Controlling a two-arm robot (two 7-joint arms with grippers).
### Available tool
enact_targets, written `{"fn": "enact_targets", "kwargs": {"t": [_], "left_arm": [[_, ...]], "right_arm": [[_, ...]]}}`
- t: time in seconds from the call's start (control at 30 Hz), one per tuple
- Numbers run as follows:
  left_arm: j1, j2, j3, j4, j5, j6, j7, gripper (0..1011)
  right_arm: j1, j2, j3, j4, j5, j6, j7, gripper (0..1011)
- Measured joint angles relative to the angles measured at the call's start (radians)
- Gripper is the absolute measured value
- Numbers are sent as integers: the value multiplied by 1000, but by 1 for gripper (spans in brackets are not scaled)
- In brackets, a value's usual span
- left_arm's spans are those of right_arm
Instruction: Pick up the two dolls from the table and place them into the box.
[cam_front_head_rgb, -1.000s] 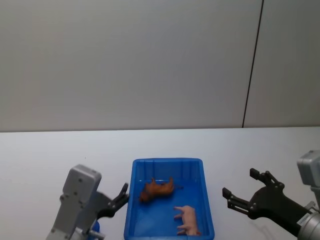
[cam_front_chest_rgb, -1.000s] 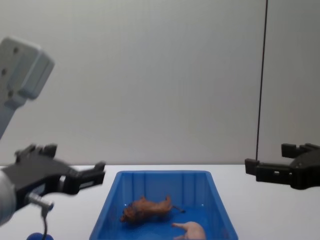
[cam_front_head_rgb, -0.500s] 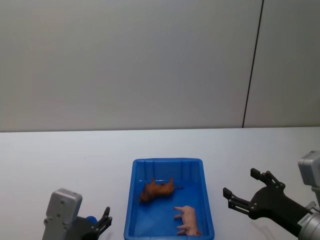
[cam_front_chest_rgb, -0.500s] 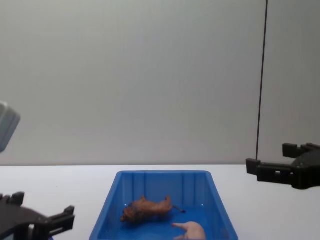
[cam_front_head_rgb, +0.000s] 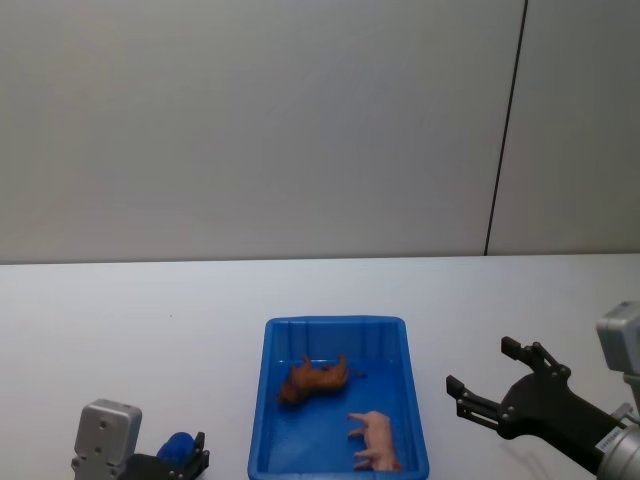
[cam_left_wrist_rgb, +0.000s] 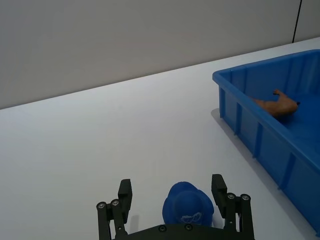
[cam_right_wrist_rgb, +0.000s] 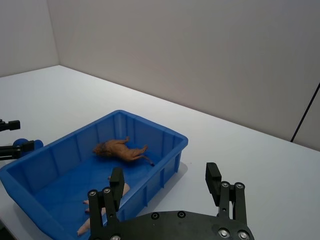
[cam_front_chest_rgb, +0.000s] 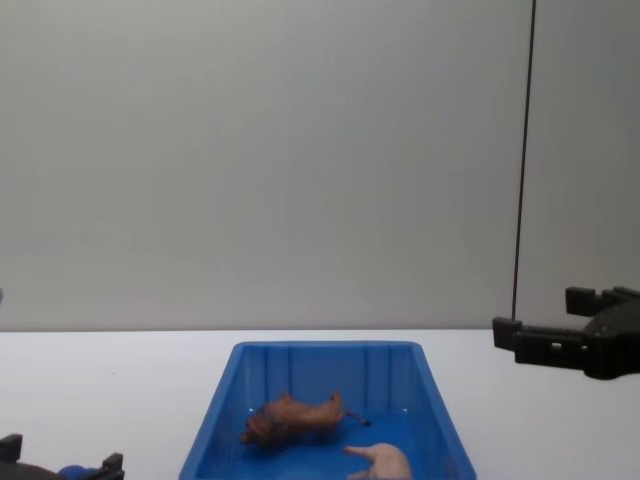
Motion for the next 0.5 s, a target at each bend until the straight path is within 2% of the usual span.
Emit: {"fn": "enact_targets", "kwargs": {"t": [0.23, 0.33, 0.5], "left_arm": [[-18, -19, -4, 46, -9, -20, -39, 1003], [-25, -27, -4, 62, -12, -21, -56, 973], [-39, -40, -5, 83, -17, -9, -84, 823]], "right_arm": [[0, 0, 0, 0, 0, 0, 0, 1001], [0, 0, 0, 0, 0, 0, 0, 1001], [0, 0, 0, 0, 0, 0, 0, 1001]]}}
